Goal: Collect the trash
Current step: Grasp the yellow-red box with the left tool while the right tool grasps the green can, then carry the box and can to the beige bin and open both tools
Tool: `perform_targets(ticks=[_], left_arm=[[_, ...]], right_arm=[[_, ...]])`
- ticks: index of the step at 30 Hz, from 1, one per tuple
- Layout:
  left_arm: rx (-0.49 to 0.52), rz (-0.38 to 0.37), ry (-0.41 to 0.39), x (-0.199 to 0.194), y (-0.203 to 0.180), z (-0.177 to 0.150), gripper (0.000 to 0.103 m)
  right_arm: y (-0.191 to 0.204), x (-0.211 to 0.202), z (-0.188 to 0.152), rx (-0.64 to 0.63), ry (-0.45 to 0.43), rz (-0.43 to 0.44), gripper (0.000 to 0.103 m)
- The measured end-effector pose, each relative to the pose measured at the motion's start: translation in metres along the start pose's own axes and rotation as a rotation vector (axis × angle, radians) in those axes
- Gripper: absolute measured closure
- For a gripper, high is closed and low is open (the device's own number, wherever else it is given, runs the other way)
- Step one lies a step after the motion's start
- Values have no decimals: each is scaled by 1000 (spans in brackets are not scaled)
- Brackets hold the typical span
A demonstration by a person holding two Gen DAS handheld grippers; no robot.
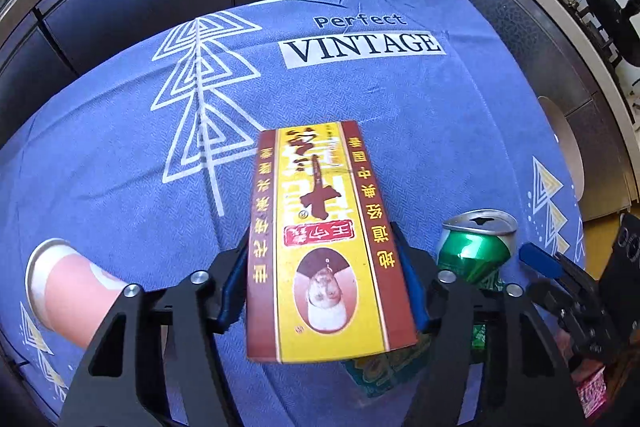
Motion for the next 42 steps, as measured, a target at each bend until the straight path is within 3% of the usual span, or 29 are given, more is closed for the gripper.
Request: perform_targets(ticks=[3,6,10,15,20,29,36,42], left_arm=[[-13,22,-75,-22,7,-15,45],[-38,-15,-140,-47,12,-28,45],[-52,-124,-212,-78,6,-50,45],[-22,-201,-191,-71,-21,-86,45],[-14,-195,-181,-56,-27,-110,45],[-128,-250,-155,-43,-6,-142,45],[-160,-170,-127,-35,10,-161,45],[-182,-192,-106,-26,10,-174,45]], right_arm=[[-6,11,9,20,14,15,50],[-2,21,16,-2,30,22,50],[12,32,14,-15,65,51,50],[41,35,-6,-45,100,132,50],[64,32,-29,-79,134,190,50],[73,45,-46,-109,171,148,52],[79,42,-53,-85,175,209,53],[77,45,-55,-46,195,242,75]])
Point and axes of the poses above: each gripper's, at about its wrist camera, not at the fingertips, and x roughly the way its jaws point, y to its left, z to its top, the point moved 5 cm from there along x, roughly the way its jaws point, and after that the axes turned 2 degrees about y, right-handed, at the moved point
